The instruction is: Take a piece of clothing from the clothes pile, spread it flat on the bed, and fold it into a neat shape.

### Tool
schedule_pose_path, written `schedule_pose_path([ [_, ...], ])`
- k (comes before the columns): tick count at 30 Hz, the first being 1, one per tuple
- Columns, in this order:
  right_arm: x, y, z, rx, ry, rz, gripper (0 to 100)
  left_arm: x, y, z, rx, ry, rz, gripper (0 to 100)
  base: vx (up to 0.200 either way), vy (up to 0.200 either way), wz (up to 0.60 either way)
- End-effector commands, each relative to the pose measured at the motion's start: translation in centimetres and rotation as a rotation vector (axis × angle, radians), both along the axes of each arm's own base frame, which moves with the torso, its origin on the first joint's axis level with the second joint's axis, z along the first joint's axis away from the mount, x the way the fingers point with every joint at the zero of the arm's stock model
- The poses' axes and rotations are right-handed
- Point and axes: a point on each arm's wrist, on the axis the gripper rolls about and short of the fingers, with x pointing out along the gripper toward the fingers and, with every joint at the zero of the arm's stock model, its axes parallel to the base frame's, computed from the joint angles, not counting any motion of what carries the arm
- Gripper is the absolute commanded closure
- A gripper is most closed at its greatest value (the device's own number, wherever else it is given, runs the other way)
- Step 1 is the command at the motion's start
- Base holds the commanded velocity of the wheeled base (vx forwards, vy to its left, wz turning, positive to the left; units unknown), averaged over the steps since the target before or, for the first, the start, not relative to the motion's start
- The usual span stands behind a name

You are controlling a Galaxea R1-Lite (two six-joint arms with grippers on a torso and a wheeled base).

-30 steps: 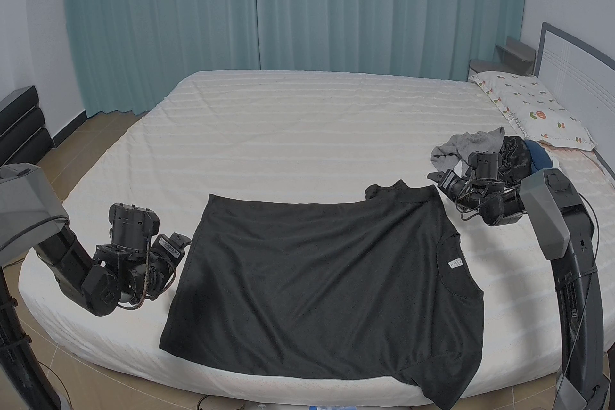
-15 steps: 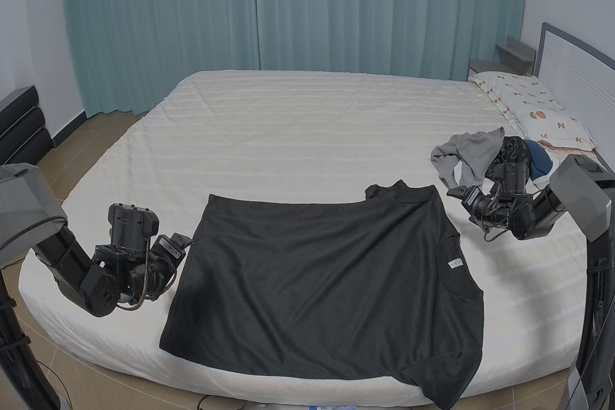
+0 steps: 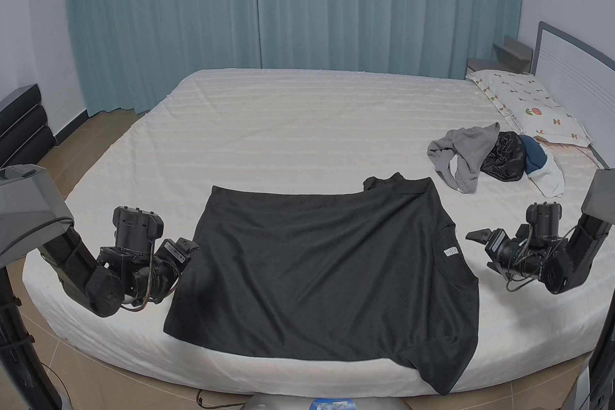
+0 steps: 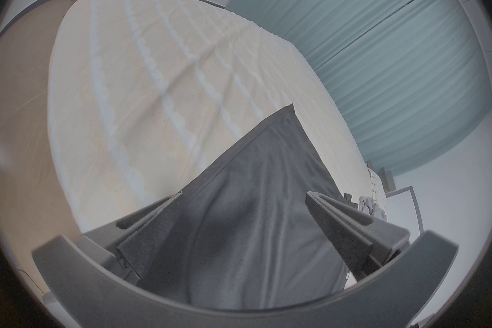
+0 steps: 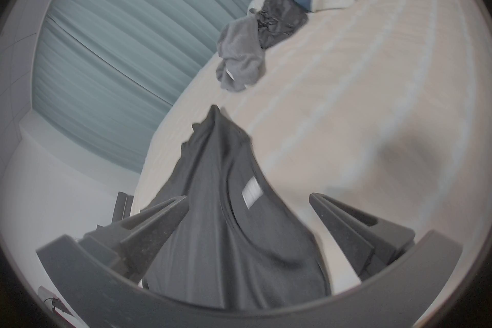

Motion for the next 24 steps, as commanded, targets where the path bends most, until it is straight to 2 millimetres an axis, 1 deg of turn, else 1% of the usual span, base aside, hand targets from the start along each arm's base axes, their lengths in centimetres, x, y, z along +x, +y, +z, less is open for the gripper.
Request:
schedule_pose_path([
  [1, -2.0, 1.3, 1.9, 0.030, -0.071, 0.032, 0, 1.0, -0.5, -1.2, 0.005, 0.027, -0.045, 0, 0.000, 0.000, 0.00],
  [4, -2.0, 1.5, 1.5, 0.029, -0.057, 0.039, 0, 1.4, -0.5, -1.5, 0.006, 0.030, -0.043, 0, 0.000, 0.000, 0.00],
  [7, -2.1, 1.9, 0.9, 0.029, -0.036, 0.056, 0, 1.3, -0.6, -1.8, 0.007, 0.040, -0.047, 0, 0.000, 0.000, 0.00],
  [11, -2.4, 2.7, 0.1, 0.027, 0.000, 0.083, 0, 1.1, -0.7, -1.6, 0.006, 0.036, -0.050, 0, -0.200, 0.000, 0.00],
  [16, -2.6, 3.0, -0.2, 0.024, 0.018, 0.091, 0, 1.1, -0.7, -1.8, 0.010, 0.044, -0.052, 0, -0.200, 0.000, 0.00],
  [24, -3.4, 3.0, -0.9, -0.022, 0.094, 0.124, 0, 0.6, -0.5, -1.2, 0.024, 0.040, -0.054, 0, 0.000, 0.000, 0.00],
])
